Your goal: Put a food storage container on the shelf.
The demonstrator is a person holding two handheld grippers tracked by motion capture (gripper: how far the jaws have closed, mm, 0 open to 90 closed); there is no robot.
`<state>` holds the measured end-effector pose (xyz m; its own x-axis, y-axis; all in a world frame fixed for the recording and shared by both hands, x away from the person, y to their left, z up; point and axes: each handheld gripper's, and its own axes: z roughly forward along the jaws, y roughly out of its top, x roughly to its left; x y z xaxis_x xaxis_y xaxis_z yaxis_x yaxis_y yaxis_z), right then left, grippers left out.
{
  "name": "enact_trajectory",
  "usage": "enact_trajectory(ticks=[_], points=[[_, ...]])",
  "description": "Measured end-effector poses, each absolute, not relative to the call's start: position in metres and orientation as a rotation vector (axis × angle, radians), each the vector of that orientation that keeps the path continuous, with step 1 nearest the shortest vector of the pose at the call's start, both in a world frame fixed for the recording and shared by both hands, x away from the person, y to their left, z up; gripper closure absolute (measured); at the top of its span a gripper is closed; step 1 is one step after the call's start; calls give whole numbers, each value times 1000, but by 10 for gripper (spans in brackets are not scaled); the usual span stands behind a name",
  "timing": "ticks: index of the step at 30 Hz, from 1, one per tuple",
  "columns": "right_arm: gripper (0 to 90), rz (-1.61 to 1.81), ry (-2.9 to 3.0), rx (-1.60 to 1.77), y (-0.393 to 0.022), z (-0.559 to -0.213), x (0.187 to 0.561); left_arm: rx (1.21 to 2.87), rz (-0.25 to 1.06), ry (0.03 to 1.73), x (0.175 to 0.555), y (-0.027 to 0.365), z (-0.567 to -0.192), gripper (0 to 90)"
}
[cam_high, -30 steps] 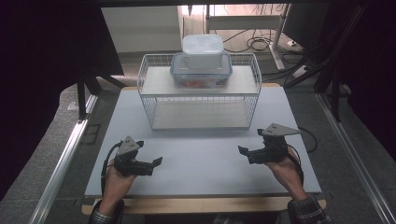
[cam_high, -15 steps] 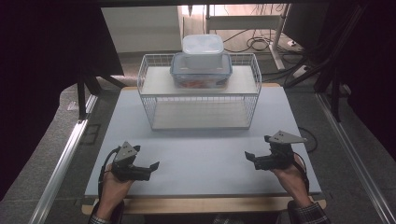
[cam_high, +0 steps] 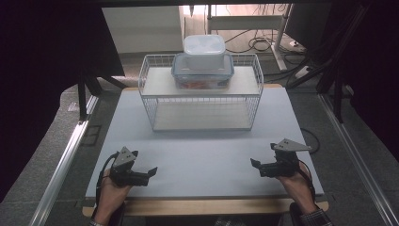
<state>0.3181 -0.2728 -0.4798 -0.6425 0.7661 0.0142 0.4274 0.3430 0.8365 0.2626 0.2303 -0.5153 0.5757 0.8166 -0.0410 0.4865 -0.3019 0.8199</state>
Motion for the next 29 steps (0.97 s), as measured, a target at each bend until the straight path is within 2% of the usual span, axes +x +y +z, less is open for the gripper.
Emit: enact_trajectory(ticks=[5, 14, 29], points=[[0, 1201, 2242, 1063, -276, -485, 316, 2002, 513, 1059, 264, 233, -523, 14], [0, 1166, 2280, 1084, -277, -498, 316, 2015, 473, 1108, 270, 239, -534, 10], [0, 1115, 2359, 1101, -275, -512, 321, 2010, 437, 1146, 274, 241, -535, 10]])
